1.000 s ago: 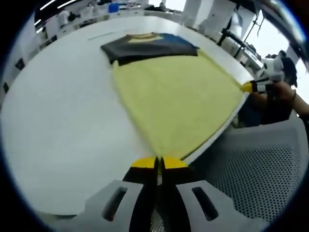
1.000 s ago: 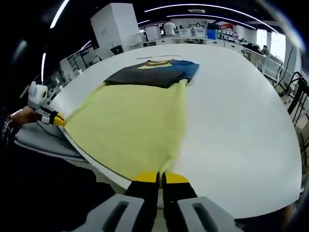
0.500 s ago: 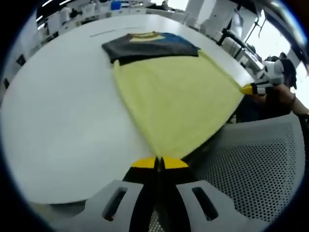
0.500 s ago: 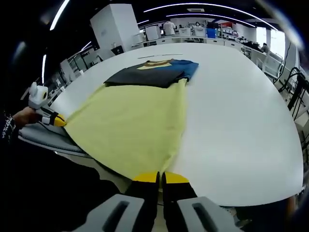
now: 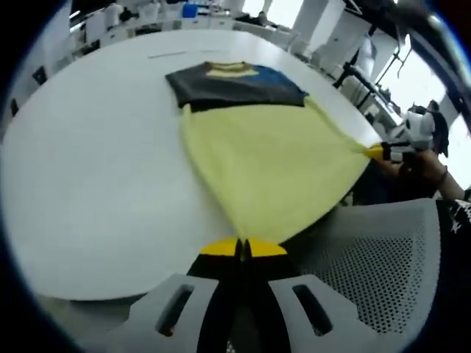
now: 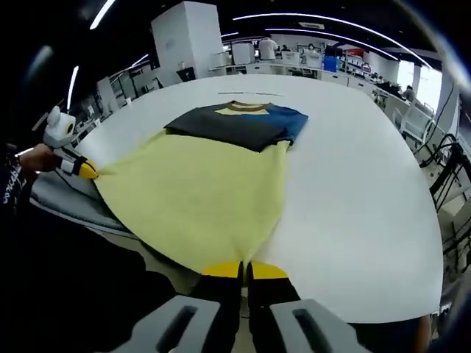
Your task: Fold the garment on the visible template until the final outline fits inside the template.
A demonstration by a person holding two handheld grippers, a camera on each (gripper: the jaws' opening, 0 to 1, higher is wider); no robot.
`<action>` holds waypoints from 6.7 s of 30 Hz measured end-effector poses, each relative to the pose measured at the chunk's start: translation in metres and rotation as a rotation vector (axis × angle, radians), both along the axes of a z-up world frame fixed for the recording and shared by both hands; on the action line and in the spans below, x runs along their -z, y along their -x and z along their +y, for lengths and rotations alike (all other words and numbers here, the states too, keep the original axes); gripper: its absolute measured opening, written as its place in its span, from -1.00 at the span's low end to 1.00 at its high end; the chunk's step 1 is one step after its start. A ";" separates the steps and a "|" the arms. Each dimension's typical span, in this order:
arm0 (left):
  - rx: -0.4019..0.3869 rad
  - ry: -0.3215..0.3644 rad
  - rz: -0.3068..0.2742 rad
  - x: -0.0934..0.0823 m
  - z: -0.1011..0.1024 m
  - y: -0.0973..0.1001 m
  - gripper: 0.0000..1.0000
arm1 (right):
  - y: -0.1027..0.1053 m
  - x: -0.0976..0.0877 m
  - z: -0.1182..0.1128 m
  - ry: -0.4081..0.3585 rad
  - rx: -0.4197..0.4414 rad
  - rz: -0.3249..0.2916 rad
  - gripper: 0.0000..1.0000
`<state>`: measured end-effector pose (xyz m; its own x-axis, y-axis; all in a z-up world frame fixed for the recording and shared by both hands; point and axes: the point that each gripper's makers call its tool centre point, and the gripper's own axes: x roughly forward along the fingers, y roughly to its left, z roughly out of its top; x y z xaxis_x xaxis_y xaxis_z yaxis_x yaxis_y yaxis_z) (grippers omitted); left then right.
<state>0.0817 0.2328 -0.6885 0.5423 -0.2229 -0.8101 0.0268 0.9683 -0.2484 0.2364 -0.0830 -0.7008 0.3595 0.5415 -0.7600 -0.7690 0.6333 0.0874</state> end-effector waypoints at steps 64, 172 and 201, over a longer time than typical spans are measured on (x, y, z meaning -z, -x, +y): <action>-0.077 -0.031 -0.379 -0.145 0.089 -0.192 -1.00 | -0.169 -0.155 0.088 -0.062 -0.088 -0.385 -1.00; 0.088 -0.340 -0.409 0.026 0.169 -0.343 -0.48 | -0.322 0.013 0.158 0.065 -0.127 -0.232 -0.43; -0.195 -0.308 -0.392 0.030 0.194 -0.377 -0.41 | -0.361 0.022 0.166 -0.112 0.175 -0.162 -0.51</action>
<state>0.4584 0.4272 -0.7185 0.8248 0.1288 -0.5505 -0.1275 0.9910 0.0408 0.5976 0.0831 -0.7225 0.5668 0.5382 -0.6238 -0.6585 0.7509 0.0495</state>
